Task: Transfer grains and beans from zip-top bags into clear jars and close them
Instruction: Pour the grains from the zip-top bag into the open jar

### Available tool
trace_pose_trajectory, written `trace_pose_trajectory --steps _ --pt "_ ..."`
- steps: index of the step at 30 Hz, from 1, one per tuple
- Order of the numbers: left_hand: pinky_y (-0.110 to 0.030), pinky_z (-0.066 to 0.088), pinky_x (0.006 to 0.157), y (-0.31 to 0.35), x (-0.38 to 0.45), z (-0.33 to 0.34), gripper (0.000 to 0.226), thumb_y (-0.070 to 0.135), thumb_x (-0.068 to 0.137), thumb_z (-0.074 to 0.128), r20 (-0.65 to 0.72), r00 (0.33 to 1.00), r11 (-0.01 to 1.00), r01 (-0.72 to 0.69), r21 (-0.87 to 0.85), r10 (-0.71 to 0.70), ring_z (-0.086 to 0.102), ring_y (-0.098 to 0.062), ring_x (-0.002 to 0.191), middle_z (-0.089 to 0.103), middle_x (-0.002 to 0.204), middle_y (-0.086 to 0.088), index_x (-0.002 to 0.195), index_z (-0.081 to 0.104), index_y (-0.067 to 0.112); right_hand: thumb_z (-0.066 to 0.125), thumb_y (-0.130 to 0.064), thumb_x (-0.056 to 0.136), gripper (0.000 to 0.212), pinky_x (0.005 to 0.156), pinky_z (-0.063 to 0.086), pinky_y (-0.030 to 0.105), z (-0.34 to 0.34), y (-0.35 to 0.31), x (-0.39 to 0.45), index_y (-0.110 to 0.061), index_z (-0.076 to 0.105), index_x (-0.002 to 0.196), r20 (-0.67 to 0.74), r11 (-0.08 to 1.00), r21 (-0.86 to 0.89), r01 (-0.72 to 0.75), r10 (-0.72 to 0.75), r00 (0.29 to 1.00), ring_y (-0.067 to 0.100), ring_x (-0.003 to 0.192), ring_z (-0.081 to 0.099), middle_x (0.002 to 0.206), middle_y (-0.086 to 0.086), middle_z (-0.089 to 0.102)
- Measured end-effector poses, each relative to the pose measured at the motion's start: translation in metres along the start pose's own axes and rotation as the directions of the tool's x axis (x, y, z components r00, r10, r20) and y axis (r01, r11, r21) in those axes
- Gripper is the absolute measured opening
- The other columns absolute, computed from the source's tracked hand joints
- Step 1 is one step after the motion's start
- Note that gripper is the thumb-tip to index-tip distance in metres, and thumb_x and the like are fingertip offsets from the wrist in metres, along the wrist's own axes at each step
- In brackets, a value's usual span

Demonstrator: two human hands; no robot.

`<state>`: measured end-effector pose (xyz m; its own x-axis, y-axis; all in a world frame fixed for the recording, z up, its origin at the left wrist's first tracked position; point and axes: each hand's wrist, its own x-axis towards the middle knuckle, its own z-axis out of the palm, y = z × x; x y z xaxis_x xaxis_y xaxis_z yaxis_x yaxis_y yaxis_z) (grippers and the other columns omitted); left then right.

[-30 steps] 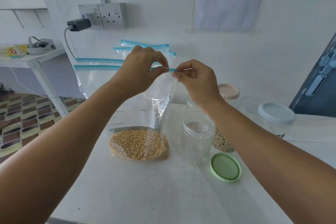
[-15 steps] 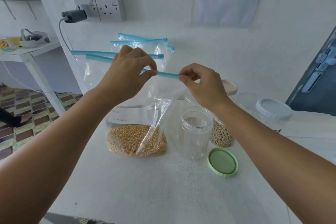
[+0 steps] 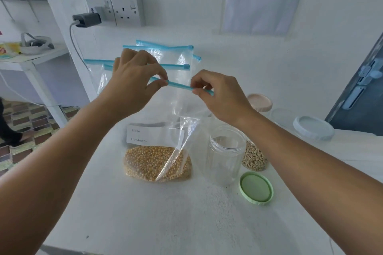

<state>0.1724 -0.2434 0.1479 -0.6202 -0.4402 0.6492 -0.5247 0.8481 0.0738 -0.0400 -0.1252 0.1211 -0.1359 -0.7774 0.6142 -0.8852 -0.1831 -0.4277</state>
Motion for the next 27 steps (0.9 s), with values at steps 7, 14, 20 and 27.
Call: trace_pose_trajectory --steps 7,14,20,27 --pt "-0.053 0.031 0.107 -0.054 -0.009 -0.025 0.024 0.037 0.097 0.067 -0.038 0.993 0.988 0.116 0.103 -0.112 0.04 -0.042 0.125 0.057 0.12 -0.01 0.112 0.076 0.021 0.071 -0.013 0.095 0.008 0.079 0.047 0.009 -0.009 0.016 -0.001 -0.02 0.069 0.097 -0.014 0.999 0.018 -0.052 0.052 0.999 -0.006 0.085 0.061 0.088 -0.018 0.067" --pt "-0.055 0.031 0.107 -0.072 -0.024 -0.027 0.021 0.032 0.096 0.071 -0.042 0.986 0.981 0.167 0.099 -0.163 0.041 -0.047 0.12 0.055 0.116 -0.013 0.111 0.077 0.018 0.063 -0.008 0.098 0.017 0.087 0.053 0.038 -0.009 0.014 0.0 -0.025 0.064 0.098 0.067 1.0 -0.006 -0.017 0.017 0.998 0.014 0.093 0.062 0.095 -0.005 0.063" --pt "-0.053 0.033 0.108 -0.062 -0.026 -0.025 0.02 0.032 0.096 0.071 -0.069 0.986 0.988 0.153 0.034 -0.15 0.038 -0.041 0.123 0.053 0.121 -0.011 0.113 0.076 0.021 0.055 -0.01 0.099 0.038 0.113 0.038 0.037 -0.006 -0.017 0.015 -0.04 0.078 0.091 0.322 0.986 -0.138 0.093 -0.044 0.946 0.018 0.133 0.044 0.141 -0.001 0.048" --pt "-0.039 0.029 0.108 -0.049 -0.038 -0.014 0.033 0.028 0.095 0.074 -0.165 0.971 0.983 0.163 -0.081 -0.174 0.04 -0.042 0.125 0.049 0.129 -0.017 0.126 0.07 0.018 0.053 -0.019 0.103 0.031 0.098 0.049 0.031 0.014 -0.041 0.045 -0.039 0.077 0.11 0.536 0.975 -0.203 0.085 0.039 0.843 0.008 0.105 0.059 0.126 -0.011 0.062"
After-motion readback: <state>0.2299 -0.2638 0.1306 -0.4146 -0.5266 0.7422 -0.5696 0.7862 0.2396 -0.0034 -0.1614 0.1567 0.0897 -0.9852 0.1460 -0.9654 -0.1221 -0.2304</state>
